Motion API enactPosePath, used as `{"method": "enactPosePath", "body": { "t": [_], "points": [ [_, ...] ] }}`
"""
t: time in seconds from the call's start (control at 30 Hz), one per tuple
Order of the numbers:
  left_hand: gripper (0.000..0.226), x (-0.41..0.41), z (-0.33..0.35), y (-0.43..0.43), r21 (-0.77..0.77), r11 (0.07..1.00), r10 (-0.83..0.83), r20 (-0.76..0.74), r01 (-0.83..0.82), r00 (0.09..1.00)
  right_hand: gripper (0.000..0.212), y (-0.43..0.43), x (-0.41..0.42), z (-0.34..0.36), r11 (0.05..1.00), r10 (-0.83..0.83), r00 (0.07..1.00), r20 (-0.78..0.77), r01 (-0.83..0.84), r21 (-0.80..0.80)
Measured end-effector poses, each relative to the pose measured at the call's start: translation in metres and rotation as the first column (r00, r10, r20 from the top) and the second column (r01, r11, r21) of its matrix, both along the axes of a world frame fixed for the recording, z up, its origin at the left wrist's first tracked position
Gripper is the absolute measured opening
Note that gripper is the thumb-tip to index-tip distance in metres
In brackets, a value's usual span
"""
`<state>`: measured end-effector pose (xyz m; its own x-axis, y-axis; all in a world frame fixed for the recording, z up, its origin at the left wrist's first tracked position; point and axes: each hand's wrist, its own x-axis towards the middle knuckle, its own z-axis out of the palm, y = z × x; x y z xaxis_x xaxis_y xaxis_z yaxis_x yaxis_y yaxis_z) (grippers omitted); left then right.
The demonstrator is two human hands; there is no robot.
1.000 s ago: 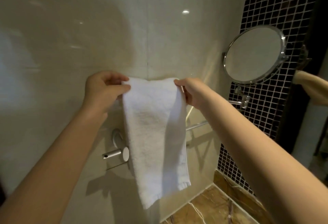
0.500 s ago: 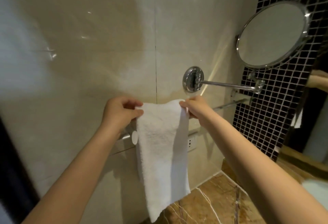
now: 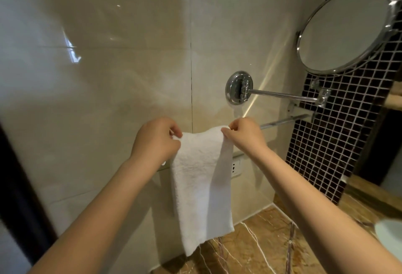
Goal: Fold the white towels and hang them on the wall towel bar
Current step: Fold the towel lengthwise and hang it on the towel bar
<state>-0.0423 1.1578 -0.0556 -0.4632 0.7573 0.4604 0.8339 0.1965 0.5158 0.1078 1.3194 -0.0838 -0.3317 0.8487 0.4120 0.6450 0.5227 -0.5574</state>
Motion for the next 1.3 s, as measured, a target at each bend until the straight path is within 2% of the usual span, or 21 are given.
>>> {"method": "enactPosePath", "body": {
  "t": [0.07,0.13,0.2,0.3,0.53,0.6,0.67,0.7,0.77,0.8,0.87,0.93,0.97,1.07,1.2,1.27,1.3],
  "points": [
    [0.021,0.005,-0.002,0.000,-0.025,0.999,0.039,-0.101,-0.042,0.994,0.022,0.001,0.006,-0.004,0.997,0.012,1.000,-0.028,-0.010,0.074],
    [0.020,0.007,-0.004,0.001,-0.006,0.999,0.046,-0.184,-0.048,0.982,0.026,0.000,0.011,-0.005,0.977,0.116,0.993,-0.021,-0.110,0.184],
    [0.021,0.010,-0.007,-0.001,0.020,1.000,0.010,-0.178,-0.007,0.984,0.030,-0.004,0.014,-0.006,0.921,0.259,0.962,0.083,-0.272,0.280],
    [0.024,0.012,-0.012,-0.002,-0.011,1.000,-0.024,-0.192,0.022,0.981,0.038,-0.006,0.012,-0.014,0.867,0.325,0.909,0.260,-0.397,0.301],
    [0.021,0.011,-0.029,-0.001,0.045,0.998,-0.019,-0.279,0.032,0.960,0.043,-0.008,0.009,-0.028,0.841,0.298,0.914,0.276,-0.389,0.376],
    [0.018,0.012,-0.035,-0.001,0.077,0.996,-0.006,-0.369,0.037,0.929,0.044,-0.008,0.008,-0.032,0.845,0.296,0.918,0.264,-0.380,0.375],
    [0.016,0.014,-0.045,-0.006,0.191,0.978,0.022,-0.472,0.078,0.881,0.043,-0.010,0.008,-0.040,0.837,0.297,0.938,0.180,-0.346,0.424],
    [0.016,0.019,-0.055,-0.011,0.292,0.950,0.037,-0.458,0.111,0.888,0.041,-0.013,0.008,-0.048,0.825,0.300,0.951,0.072,-0.297,0.481],
    [0.015,0.036,-0.079,-0.027,0.474,0.874,0.032,-0.271,0.104,0.962,0.032,-0.018,0.009,-0.073,0.828,0.297,0.927,-0.228,-0.131,0.545],
    [0.015,0.043,-0.091,-0.032,0.535,0.842,0.017,-0.145,0.064,0.989,0.026,-0.020,0.010,-0.086,0.856,0.288,0.890,-0.354,-0.073,0.512],
    [0.017,0.048,-0.112,-0.036,0.556,0.830,0.005,0.081,-0.050,0.997,0.016,-0.024,0.011,-0.106,0.947,0.233,0.821,-0.521,-0.069,0.314],
    [0.019,0.039,-0.127,-0.028,0.515,0.847,0.024,0.216,-0.135,0.976,0.014,-0.018,0.012,-0.117,0.988,0.154,0.784,-0.601,-0.141,0.069],
    [0.020,0.032,-0.131,-0.022,0.495,0.853,0.025,0.281,-0.167,0.959,0.015,-0.014,0.013,-0.119,0.983,0.140,0.768,-0.624,-0.181,-0.003],
    [0.022,0.014,-0.133,-0.007,0.449,0.870,-0.052,0.495,-0.204,0.867,0.019,-0.006,0.010,-0.113,0.924,0.193,0.663,-0.723,-0.371,-0.093],
    [0.018,0.008,-0.126,0.006,0.449,0.889,-0.198,0.553,-0.090,0.809,0.010,-0.007,0.001,-0.096,0.770,0.213,0.515,-0.830,-0.611,-0.182],
    [0.008,0.008,-0.122,0.008,0.461,0.887,-0.254,0.541,-0.030,0.802,0.013,-0.005,-0.003,-0.094,0.726,0.167,0.494,-0.853,-0.647,-0.232],
    [0.011,0.008,-0.122,0.009,0.460,0.888,-0.254,0.530,-0.023,0.809,0.013,-0.003,-0.004,-0.095,0.728,0.149,0.504,-0.851,-0.638,-0.251]
  ]
}}
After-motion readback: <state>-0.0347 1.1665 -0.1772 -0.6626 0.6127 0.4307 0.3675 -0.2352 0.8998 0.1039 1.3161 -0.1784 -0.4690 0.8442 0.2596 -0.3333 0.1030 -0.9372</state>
